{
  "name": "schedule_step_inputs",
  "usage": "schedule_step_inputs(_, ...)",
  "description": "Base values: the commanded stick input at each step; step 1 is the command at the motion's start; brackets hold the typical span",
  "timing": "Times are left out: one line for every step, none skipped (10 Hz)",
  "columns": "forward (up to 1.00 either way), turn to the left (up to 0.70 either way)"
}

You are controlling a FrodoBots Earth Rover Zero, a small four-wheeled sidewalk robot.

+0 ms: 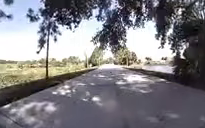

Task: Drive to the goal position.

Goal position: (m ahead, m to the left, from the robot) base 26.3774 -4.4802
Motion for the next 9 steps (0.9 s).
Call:
schedule_step_inputs(0.85, -0.34)
schedule_step_inputs(0.85, -0.34)
schedule_step_inputs(0.85, -0.34)
schedule_step_inputs(0.85, -0.28)
schedule_step_inputs(0.85, -0.05)
schedule_step_inputs(0.85, 0.00)
schedule_step_inputs(0.85, 0.00)
schedule_step_inputs(0.85, 0.00)
schedule_step_inputs(0.85, 0.00)
